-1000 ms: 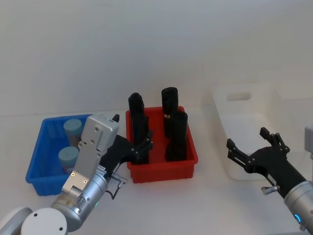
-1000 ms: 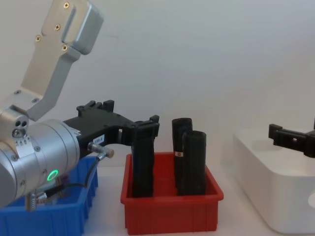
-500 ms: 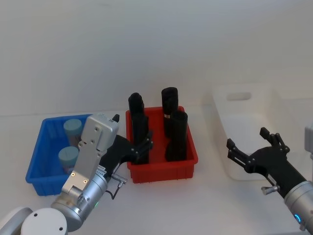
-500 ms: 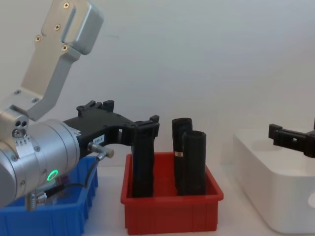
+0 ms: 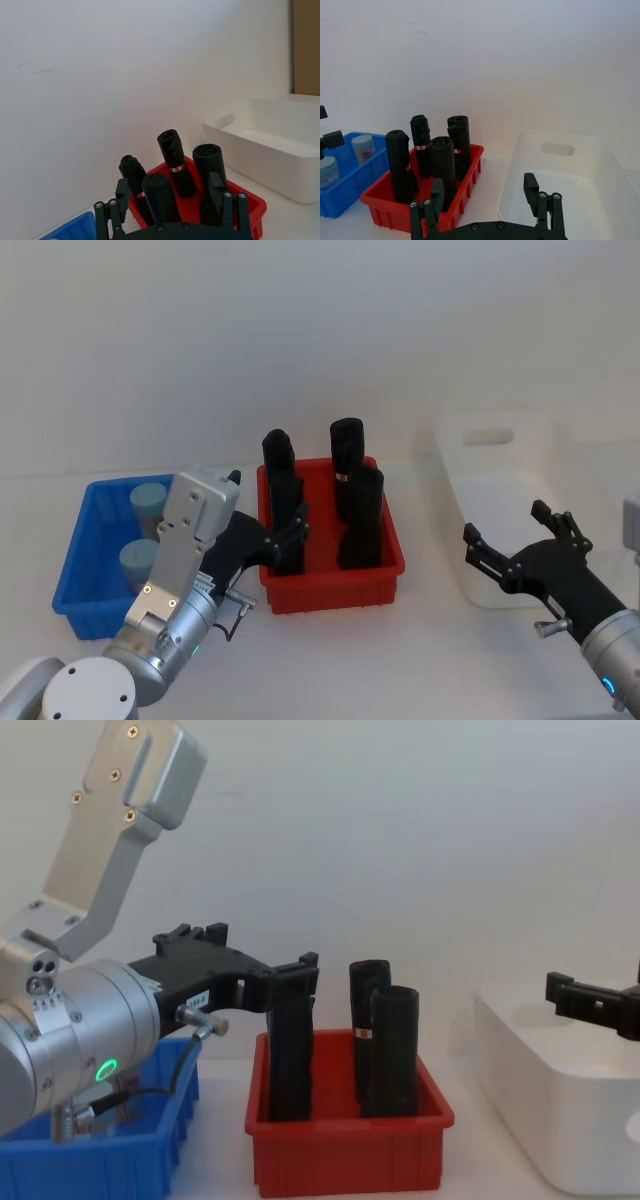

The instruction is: Pick the cotton swabs from the blue box and place them into the white box.

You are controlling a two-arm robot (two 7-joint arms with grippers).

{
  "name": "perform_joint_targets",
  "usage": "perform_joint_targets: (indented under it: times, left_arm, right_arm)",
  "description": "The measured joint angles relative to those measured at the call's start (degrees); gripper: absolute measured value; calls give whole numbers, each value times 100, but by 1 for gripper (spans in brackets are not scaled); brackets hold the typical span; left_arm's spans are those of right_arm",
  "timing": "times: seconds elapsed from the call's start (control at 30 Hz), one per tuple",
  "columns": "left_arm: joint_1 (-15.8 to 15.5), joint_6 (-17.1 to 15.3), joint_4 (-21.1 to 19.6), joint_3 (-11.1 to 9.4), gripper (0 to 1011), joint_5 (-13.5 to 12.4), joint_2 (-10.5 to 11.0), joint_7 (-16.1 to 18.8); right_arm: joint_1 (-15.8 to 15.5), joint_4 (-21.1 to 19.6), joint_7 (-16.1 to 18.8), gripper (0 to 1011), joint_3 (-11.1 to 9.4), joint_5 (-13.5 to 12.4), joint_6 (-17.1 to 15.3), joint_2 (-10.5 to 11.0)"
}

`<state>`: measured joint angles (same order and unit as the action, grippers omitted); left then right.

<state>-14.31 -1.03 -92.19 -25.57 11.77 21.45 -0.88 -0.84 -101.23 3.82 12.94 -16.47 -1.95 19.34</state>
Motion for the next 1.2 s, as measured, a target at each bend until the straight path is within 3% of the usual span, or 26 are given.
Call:
perform_joint_targets:
  times: [0.4,0.67,1.2]
  left_arm:
    - [-100,-386,97,158,1004,212,3,42]
    - [-175,-735,242,360,1004,490,79,109]
    - [-258,-972,618,611,1004,927,155,103]
  right_arm:
    - [0,0,0,1001,0,0,0,0]
    - [0,0,0,1001,0,0,1,0]
    - [0,0,0,1002,0,0,0,0]
